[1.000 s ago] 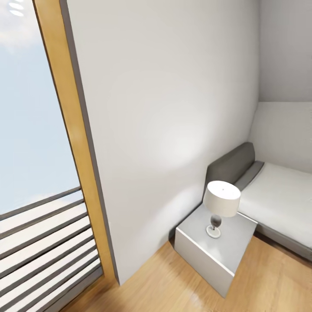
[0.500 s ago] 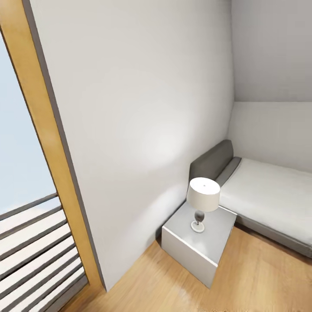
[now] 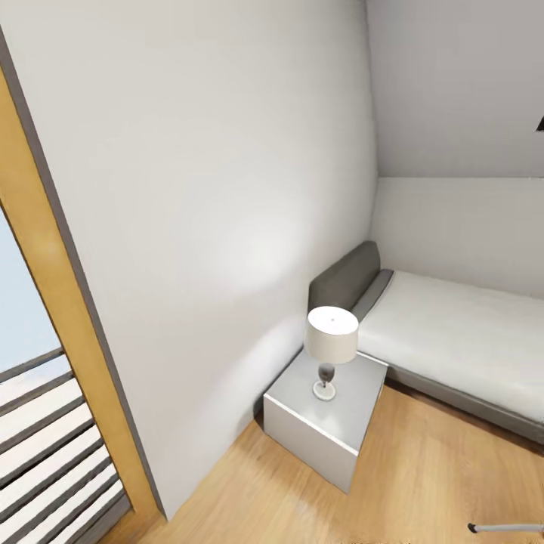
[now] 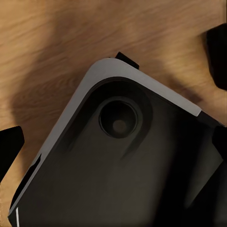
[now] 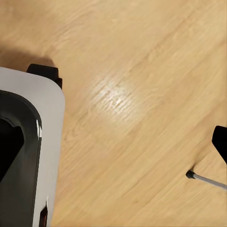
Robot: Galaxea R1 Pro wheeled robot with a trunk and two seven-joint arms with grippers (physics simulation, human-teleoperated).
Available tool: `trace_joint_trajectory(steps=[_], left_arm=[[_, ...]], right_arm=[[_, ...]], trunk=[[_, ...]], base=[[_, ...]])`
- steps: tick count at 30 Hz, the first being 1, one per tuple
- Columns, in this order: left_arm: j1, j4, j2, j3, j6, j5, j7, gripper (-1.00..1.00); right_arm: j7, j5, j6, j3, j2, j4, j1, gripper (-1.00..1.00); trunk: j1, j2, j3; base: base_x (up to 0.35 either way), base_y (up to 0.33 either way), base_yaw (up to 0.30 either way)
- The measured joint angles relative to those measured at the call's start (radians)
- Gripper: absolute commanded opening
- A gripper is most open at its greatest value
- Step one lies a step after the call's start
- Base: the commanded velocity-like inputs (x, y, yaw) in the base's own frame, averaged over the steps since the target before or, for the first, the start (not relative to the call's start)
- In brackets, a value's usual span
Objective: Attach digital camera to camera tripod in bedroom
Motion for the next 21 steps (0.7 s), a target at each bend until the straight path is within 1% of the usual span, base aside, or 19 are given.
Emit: trace_joint_trajectory(steps=[7, 21], left_arm=[[0.0, 0.0, 0.0, 0.001, 0.0, 0.0, 0.001, 1.0], [0.0, 0.0, 0.0, 0.0, 0.0, 0.0, 0.001, 1.0]], right_arm=[[0.0, 0.0, 0.001, 0.001, 0.0, 0.0, 0.0, 1.0], [0.0, 0.0, 0.001, 0.001, 0.0, 0.0, 0.0, 1.0]], trunk=[[0.0, 0.0, 0.0], [0.0, 0.0, 0.0]], base=[[0.0, 0.0, -0.055], [0.0, 0.0, -0.003]])
